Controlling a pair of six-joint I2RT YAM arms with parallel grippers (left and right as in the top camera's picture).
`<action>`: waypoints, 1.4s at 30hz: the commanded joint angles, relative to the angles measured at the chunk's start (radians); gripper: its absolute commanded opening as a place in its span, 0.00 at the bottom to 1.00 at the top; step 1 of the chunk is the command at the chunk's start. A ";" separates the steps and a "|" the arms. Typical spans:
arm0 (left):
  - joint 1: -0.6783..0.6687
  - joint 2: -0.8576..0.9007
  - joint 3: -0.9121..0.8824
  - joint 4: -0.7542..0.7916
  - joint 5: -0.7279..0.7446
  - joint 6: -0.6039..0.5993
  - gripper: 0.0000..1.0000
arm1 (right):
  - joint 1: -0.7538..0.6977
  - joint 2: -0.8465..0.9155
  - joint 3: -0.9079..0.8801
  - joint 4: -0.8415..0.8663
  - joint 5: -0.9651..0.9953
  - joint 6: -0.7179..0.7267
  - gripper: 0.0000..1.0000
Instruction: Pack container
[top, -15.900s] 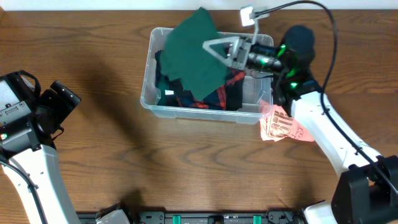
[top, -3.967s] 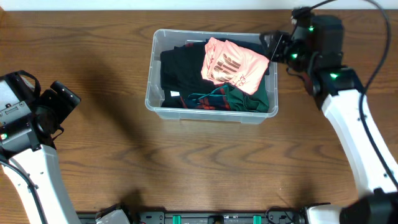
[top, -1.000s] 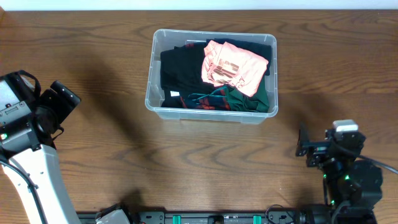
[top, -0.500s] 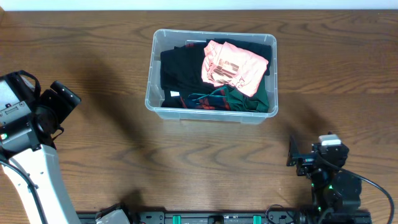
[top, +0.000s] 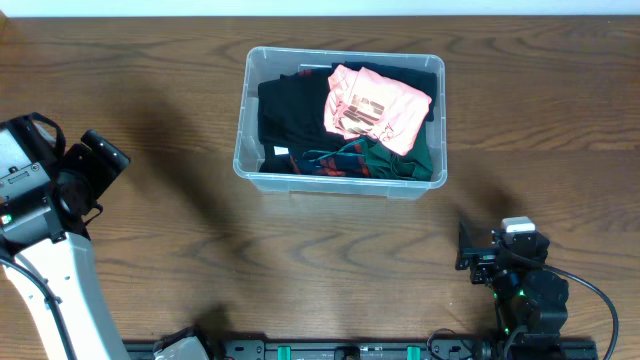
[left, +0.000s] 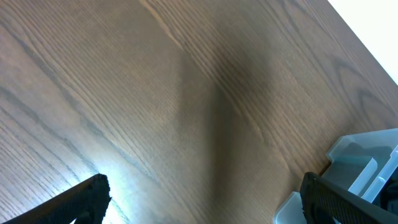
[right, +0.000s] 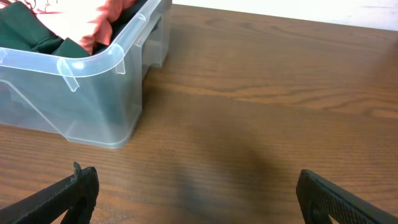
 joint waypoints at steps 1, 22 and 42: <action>0.003 0.002 -0.002 -0.003 -0.012 0.021 0.98 | -0.010 -0.011 -0.004 0.003 -0.006 -0.002 0.99; 0.002 0.002 -0.002 -0.003 -0.012 0.021 0.98 | -0.010 -0.010 -0.004 0.003 -0.006 -0.002 0.99; -0.136 -0.288 -0.004 -0.059 -0.048 0.113 0.98 | -0.010 -0.010 -0.004 0.003 -0.006 -0.002 0.99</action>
